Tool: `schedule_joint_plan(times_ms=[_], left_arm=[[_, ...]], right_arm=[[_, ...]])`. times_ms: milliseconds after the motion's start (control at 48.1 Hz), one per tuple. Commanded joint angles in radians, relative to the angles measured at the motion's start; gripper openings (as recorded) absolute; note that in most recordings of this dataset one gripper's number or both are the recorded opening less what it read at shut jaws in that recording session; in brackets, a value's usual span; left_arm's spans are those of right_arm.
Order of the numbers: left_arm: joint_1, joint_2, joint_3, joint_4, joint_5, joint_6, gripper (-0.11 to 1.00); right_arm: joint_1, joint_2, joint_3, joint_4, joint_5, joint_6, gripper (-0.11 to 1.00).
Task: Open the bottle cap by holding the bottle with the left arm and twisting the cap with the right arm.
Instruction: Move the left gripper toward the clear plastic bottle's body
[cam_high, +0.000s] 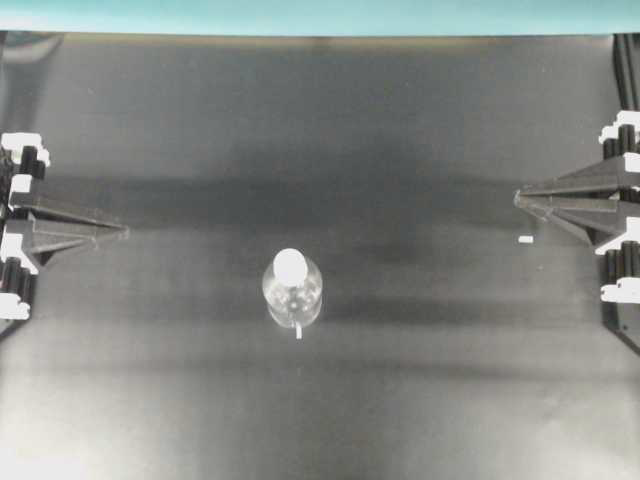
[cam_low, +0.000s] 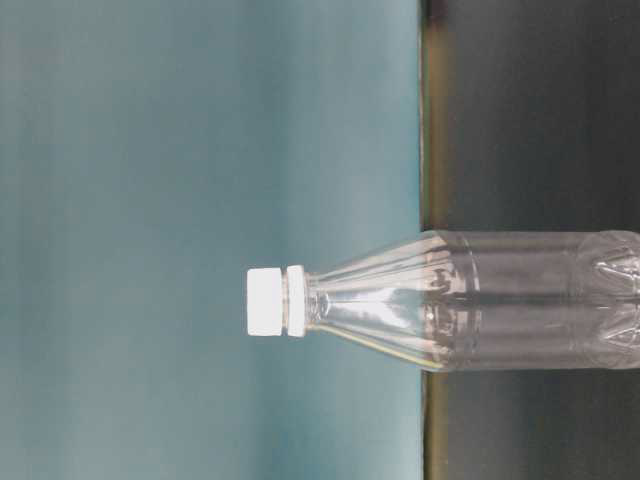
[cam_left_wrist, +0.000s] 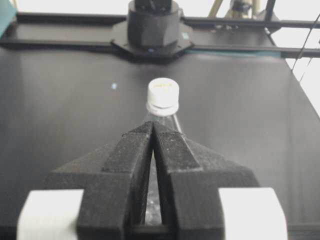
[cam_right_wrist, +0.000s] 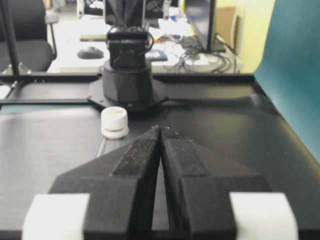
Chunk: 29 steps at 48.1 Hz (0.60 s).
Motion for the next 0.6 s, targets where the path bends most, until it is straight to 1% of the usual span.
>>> schedule_joint_plan(times_ms=[0,42,83,104,249,478,520,582], left_arm=[[-0.020,0.054,-0.097,0.041,0.000,0.003,0.14],[-0.018,0.081,-0.127,0.041,0.000,0.009,0.13],[-0.017,0.110,-0.156,0.041,-0.002,0.011,0.09],[-0.017,0.133,-0.176,0.041,-0.002,0.011,0.09],[-0.017,0.253,-0.267,0.041,-0.017,0.011,0.09],[-0.008,0.468,-0.387,0.043,-0.127,0.023,0.10],[-0.008,0.500,-0.402,0.043,-0.132,0.031,0.14],[-0.006,0.541,-0.417,0.043,-0.133,0.040,0.26]], right_arm=[[0.003,0.002,-0.012,0.003,-0.012,0.011,0.03],[0.003,0.003,-0.021,0.008,-0.005,0.011,0.03],[0.003,0.003,-0.029,0.014,0.002,0.011,0.00],[0.002,0.003,-0.032,0.015,0.005,0.011,-0.01],[-0.006,0.000,-0.043,0.018,0.038,0.012,-0.01],[-0.014,-0.002,-0.043,0.029,0.091,0.026,-0.01],[-0.015,-0.002,-0.043,0.031,0.094,0.031,-0.01],[-0.021,-0.003,-0.043,0.031,0.095,0.038,-0.01]])
